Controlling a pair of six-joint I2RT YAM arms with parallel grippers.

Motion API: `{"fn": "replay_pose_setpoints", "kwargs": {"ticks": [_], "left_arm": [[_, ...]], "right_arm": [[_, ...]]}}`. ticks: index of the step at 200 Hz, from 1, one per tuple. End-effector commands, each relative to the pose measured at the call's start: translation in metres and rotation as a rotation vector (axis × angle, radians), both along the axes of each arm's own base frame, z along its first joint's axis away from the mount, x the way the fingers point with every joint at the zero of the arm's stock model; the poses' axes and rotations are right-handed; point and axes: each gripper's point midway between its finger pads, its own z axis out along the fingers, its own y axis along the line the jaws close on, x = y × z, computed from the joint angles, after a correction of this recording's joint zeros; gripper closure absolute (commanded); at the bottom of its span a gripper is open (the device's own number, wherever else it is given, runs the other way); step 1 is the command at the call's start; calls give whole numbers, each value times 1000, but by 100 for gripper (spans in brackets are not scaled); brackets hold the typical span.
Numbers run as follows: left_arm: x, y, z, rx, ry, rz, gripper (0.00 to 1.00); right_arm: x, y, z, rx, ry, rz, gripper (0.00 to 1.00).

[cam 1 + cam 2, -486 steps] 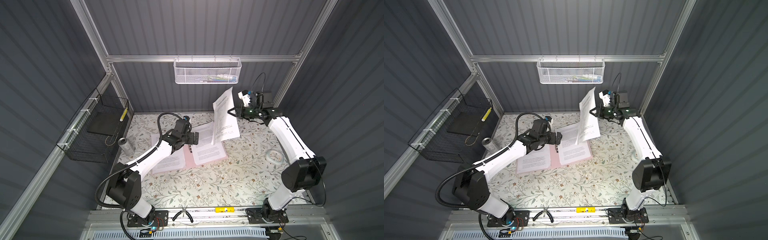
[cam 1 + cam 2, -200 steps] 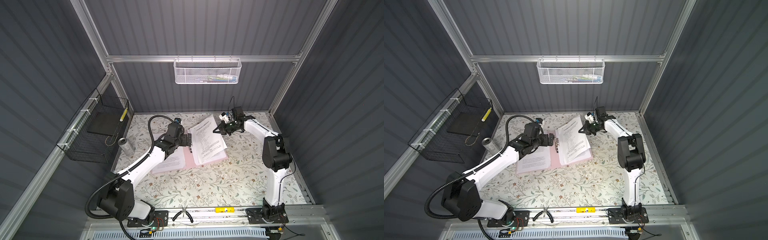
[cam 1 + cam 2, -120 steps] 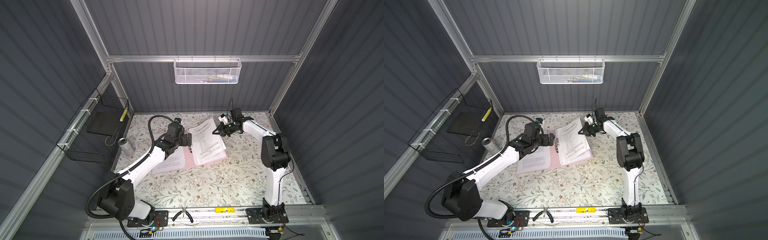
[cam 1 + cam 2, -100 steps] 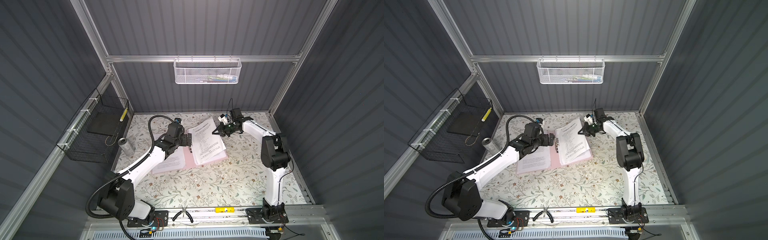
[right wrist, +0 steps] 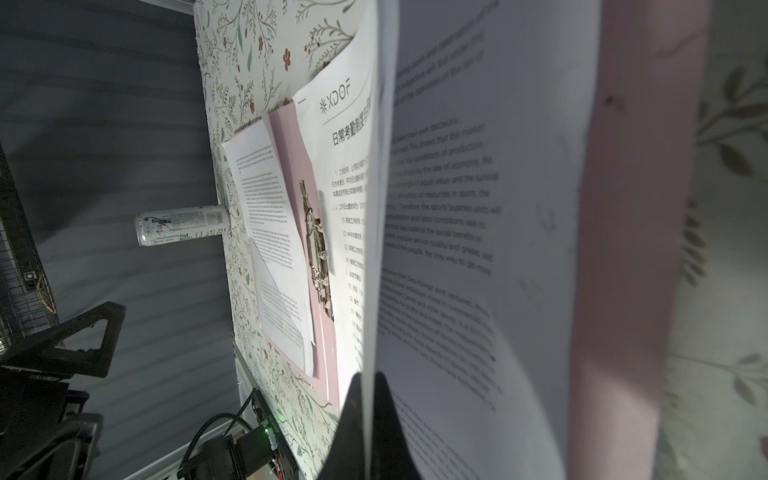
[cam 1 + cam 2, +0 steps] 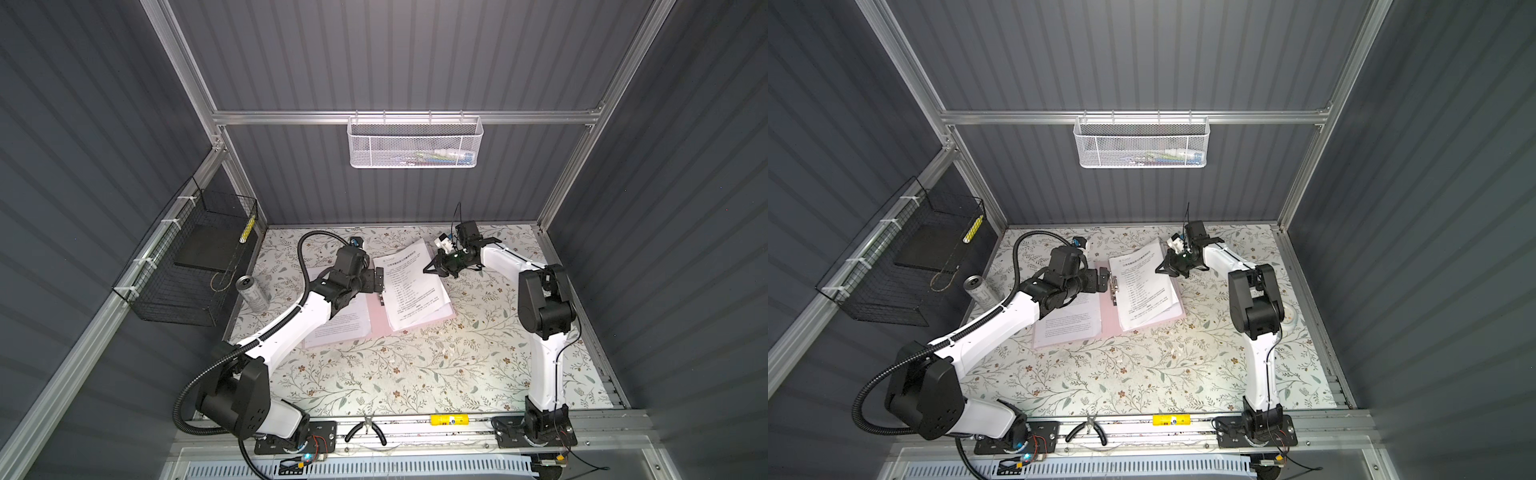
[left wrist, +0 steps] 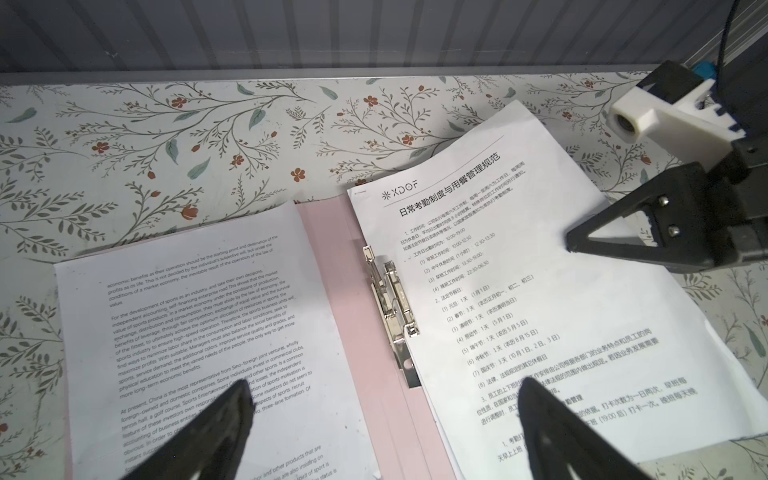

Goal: Put the files into the folder

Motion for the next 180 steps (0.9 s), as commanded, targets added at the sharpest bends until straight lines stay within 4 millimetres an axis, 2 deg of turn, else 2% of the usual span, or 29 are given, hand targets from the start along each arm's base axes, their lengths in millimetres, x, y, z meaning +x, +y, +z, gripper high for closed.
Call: {"fn": "replay_pose_setpoints", "kwargs": {"ticks": [1,71,106,135,180], "left_arm": [[-1,2,-10,4,24,4,0],[0,1,-13,7,30,1,0],[0,2,-12,8,24,2,0],[2,0,-12,9,22,-3,0],[5,-1,-11,11,14,-11,0]], "right_arm": [[-3,1,-4,-9,10,-16,100],[-4,-2,-2,-24,7,-31,100],[-7,-6,0,-53,-1,-37,83],[-9,-15,2,-99,-23,-51,61],[-15,-37,10,-202,-47,-79,51]]}}
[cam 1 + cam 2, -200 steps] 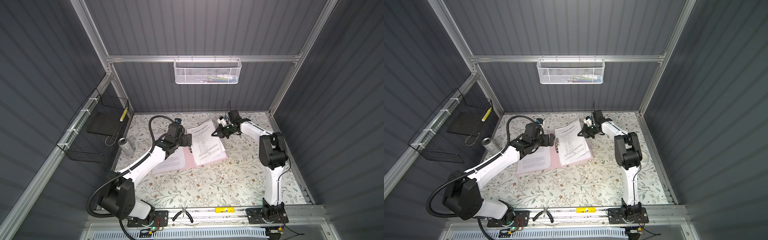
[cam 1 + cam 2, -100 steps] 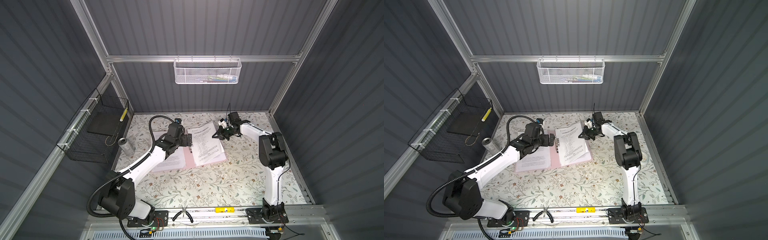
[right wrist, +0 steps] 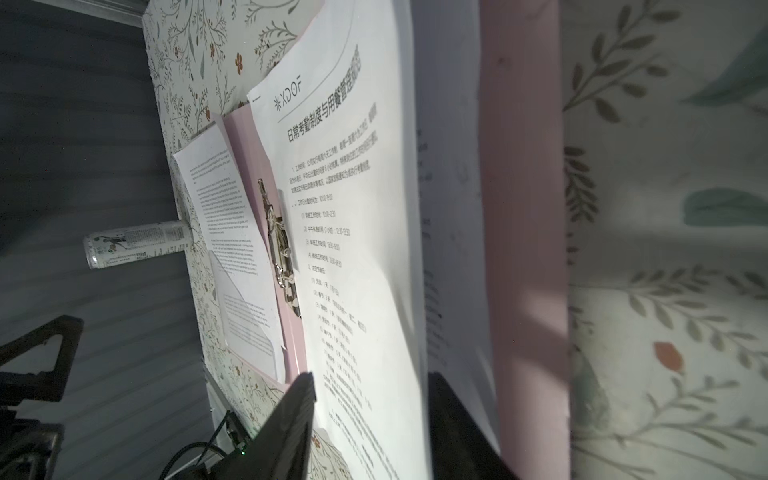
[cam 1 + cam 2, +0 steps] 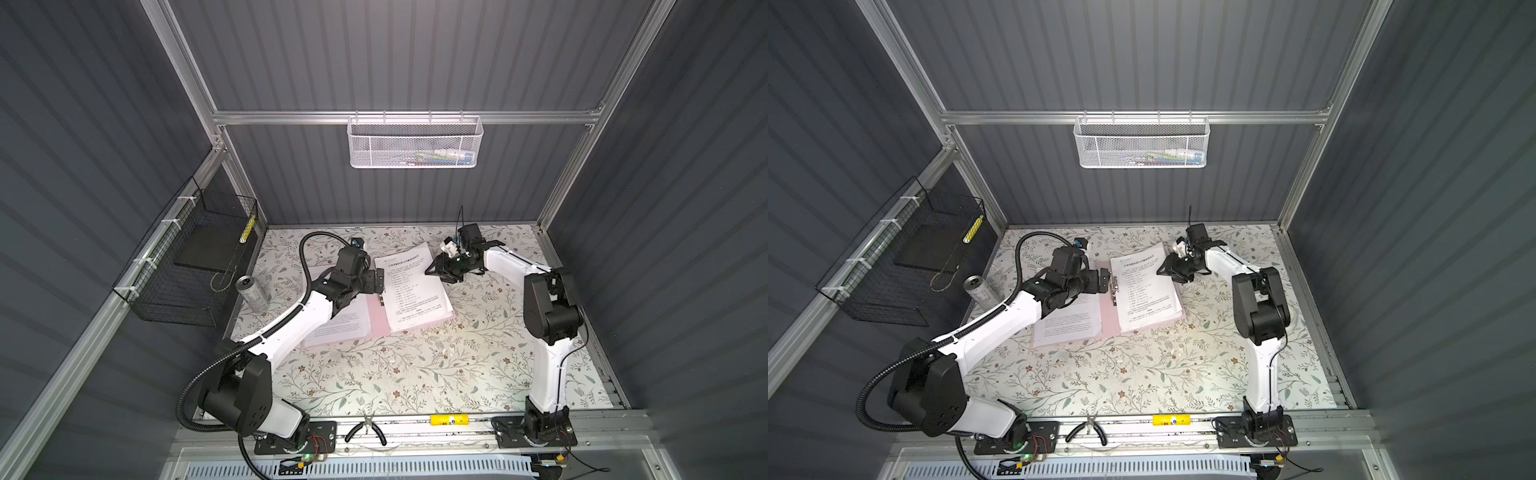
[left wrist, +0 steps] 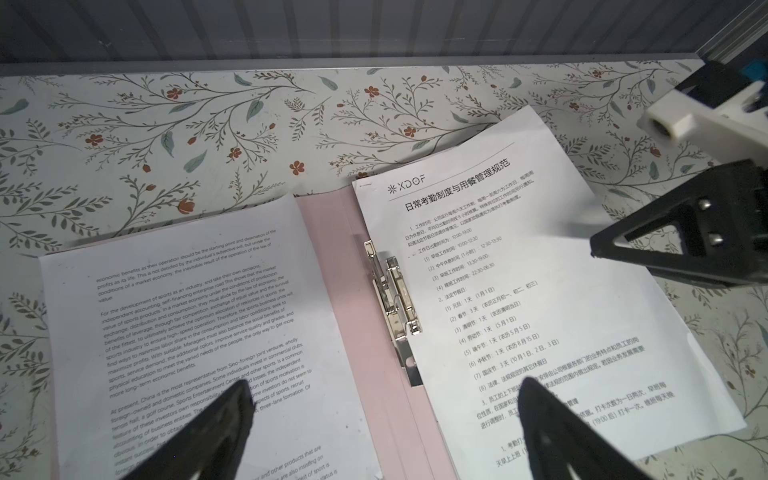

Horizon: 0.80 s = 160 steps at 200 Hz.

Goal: Put the files into the folder

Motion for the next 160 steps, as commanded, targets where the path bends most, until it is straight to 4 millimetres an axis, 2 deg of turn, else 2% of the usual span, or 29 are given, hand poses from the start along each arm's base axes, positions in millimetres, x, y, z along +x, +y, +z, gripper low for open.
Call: {"fn": "replay_pose_setpoints", "kwargs": {"ticks": [1,45,72,88,119,132,149,160], "left_arm": [[4,-1,-3,1,-2,-11,0],[10,1,-4,7,1,-3,0],[14,6,-8,10,7,21,0],[16,15,-12,11,12,50,0],[18,31,-25,-17,39,90,0],[20,32,-35,-21,55,84,0],[27,30,-49,-11,92,83,1],[32,26,-53,-24,101,74,1]], "right_arm": [[-5,-17,10,-83,-27,-14,50],[-17,-47,17,-168,-12,-48,47],[-23,-53,24,-180,-28,-49,47],[-24,-50,28,-158,-44,-32,47],[-24,-29,37,-57,-60,25,52],[-22,-21,37,-25,-65,37,54],[-20,-6,40,20,-71,59,65],[-19,6,41,44,-69,81,68]]}}
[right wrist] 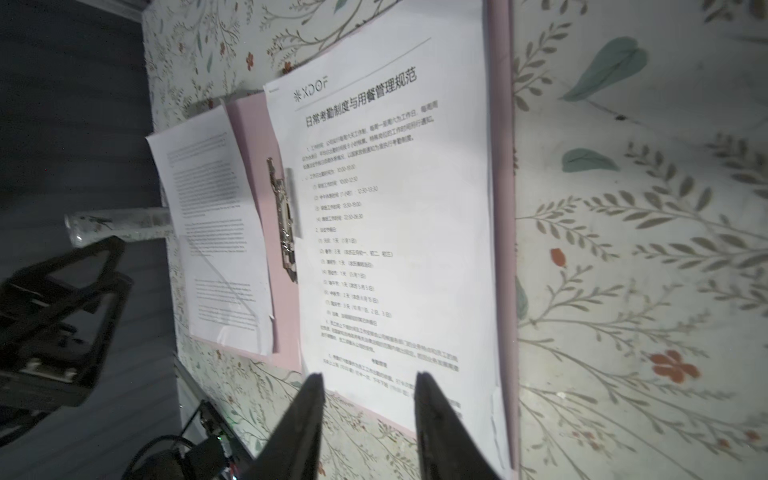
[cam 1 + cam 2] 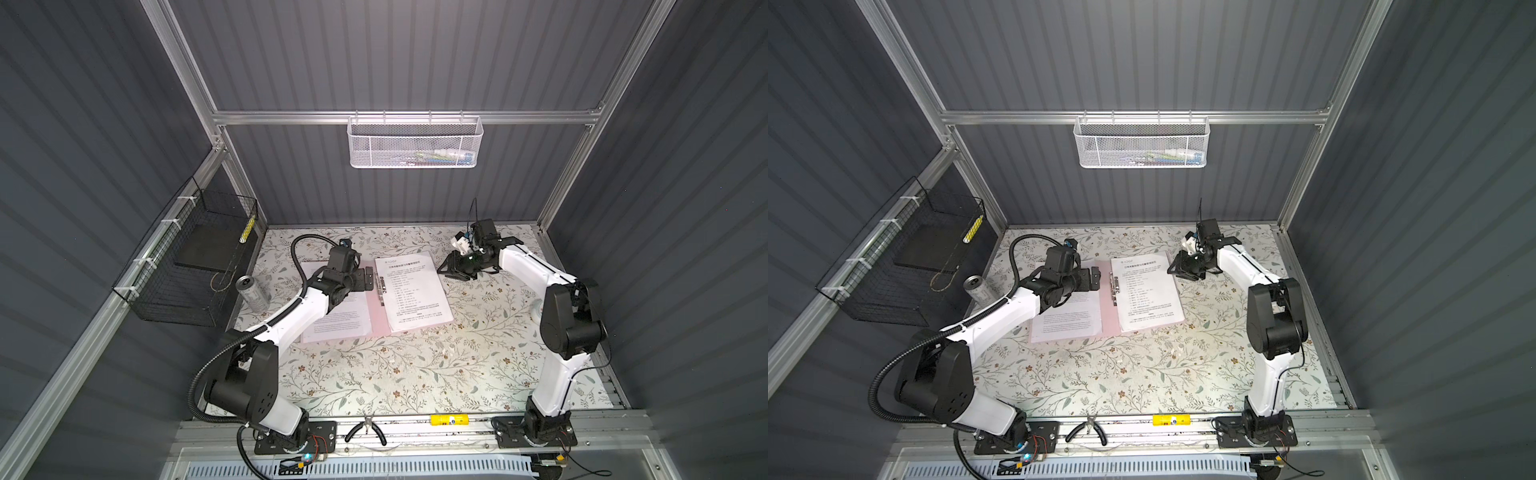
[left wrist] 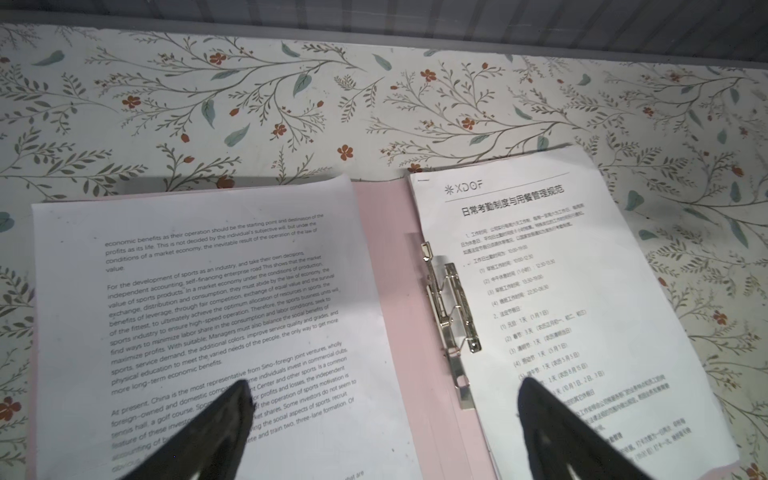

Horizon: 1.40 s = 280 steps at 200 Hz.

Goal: Put the files into the folder

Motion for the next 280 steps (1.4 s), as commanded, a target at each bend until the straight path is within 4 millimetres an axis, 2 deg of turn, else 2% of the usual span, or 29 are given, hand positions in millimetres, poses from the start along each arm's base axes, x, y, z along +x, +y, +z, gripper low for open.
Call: {"fn": "replay_pose_setpoints", "kwargs": {"ticks": [1,42,74,89,128,154,201,280], "left_arm": [[7,-11,-18,-30,45,-24,1],[23,-36,-27,-119,71,-75,3],[40,-49,-37,-138,81,-103,4],[49,-54,-41,-152,79,-117,4],[71,-72,-51,-247,102,-169,12],[77,-83,-60,-286,122,-198,17],[79,-82,-79,-300,161,-194,18],[79,-84,-92,-330,191,-199,21]], "right_arm": [[1,29,4,82,-2,65,68],[18,69,2,175,14,110,79],[22,97,-2,207,29,152,80],[20,102,-6,211,41,160,81],[13,100,-6,218,46,157,80],[10,96,-3,218,44,154,80],[12,89,0,227,37,143,79],[14,87,-1,243,42,136,79]]}}
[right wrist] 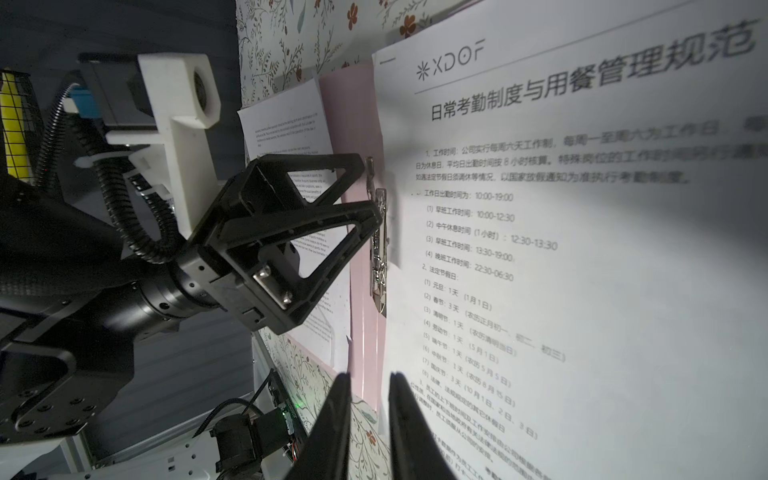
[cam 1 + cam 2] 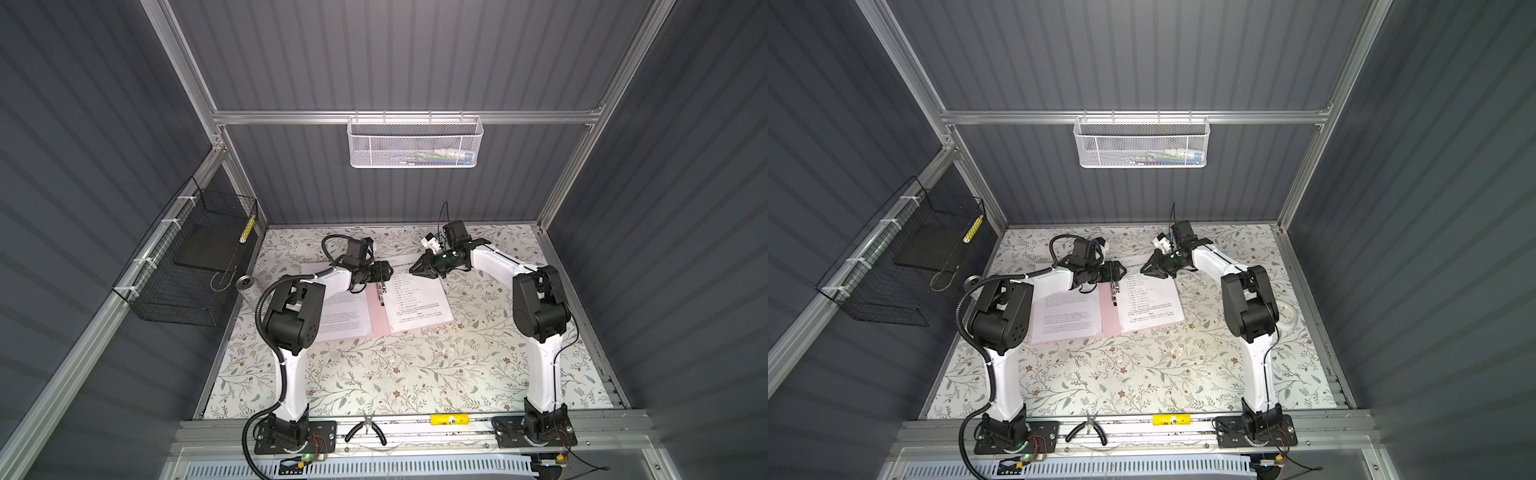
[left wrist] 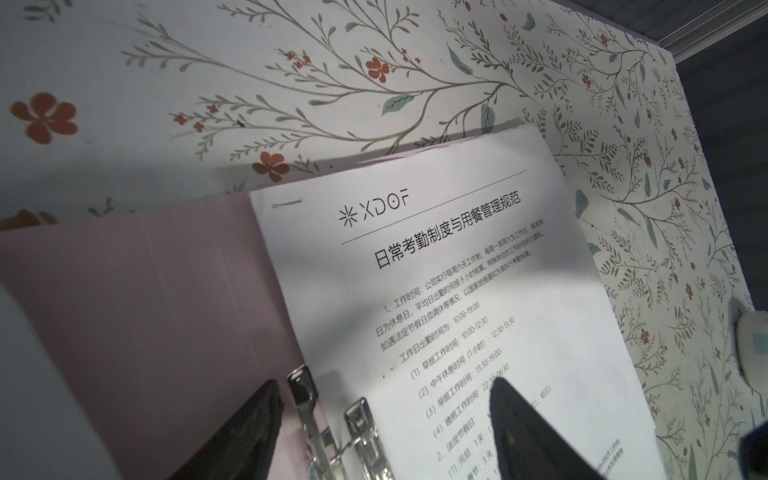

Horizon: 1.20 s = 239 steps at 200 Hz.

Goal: Put the files into the folder

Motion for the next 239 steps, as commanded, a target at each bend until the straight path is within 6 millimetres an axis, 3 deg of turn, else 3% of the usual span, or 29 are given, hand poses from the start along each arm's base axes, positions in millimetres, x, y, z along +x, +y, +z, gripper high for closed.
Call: {"fn": "replay_pose_setpoints", "kwargs": {"ticks": [1,139,239], "left_arm": [[4,-1,-6,-24,22,0,21],[-2,-13,-8,-111,37,-52,19],[-7,-16,18,-146,0,-75,19]], "right_arm": [[-2,-1,15,25,-19,3,79],[-8,-4,7,18,-6,6,79],[-10,-6,4,3,-6,16,79]]}}
